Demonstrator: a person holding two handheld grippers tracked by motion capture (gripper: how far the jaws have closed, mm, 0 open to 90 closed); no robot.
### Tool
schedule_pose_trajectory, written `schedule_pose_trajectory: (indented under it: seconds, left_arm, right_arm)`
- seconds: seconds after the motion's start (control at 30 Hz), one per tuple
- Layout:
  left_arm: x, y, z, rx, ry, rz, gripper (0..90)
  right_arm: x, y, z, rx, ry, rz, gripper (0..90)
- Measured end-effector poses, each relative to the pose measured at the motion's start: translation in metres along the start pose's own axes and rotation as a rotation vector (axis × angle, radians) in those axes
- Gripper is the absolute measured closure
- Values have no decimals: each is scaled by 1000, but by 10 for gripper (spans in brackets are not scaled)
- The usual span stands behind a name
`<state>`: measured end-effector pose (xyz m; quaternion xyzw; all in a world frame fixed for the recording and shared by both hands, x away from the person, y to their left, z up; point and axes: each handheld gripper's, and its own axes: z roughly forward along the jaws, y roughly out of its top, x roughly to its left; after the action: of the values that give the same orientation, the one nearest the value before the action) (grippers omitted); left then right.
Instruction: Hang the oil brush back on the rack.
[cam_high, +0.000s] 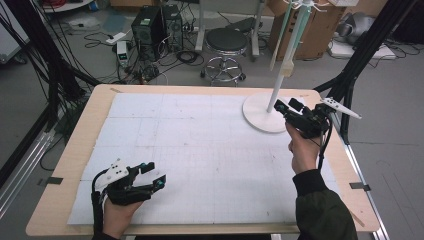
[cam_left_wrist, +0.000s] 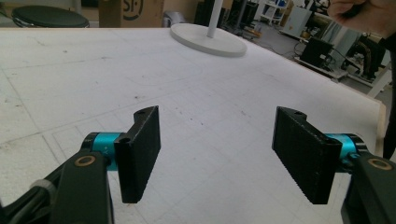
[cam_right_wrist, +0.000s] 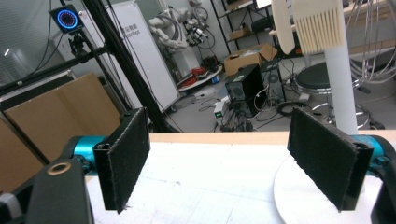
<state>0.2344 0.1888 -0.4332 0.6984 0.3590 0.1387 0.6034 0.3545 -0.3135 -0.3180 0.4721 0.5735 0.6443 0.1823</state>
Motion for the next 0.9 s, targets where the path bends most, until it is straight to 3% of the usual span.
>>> schedule_pose_trajectory:
  seconds: [0.3,0.47,0.5,0.6,0.83,0.9]
  left_arm:
    - [0,0,2,0,11,-2,281]
    - [0,0,2,-9,14,-7,256]
    - [0,0,2,-9,15,-6,251]
    - [0,0,3,-11,16,-5,221]
    - [1,0,4,-11,16,4,169]
    - [1,0,5,-10,20,4,164]
  right_arm:
    - [5,-16,-5,40,44,-10,173]
    - [16,-32,-7,107,42,-66,158]
    - [18,-35,-8,108,63,-79,158]
    - [24,-44,-10,142,67,-111,152]
    - [34,-66,-13,193,98,-159,145]
    - [35,-72,-14,208,88,-162,143]
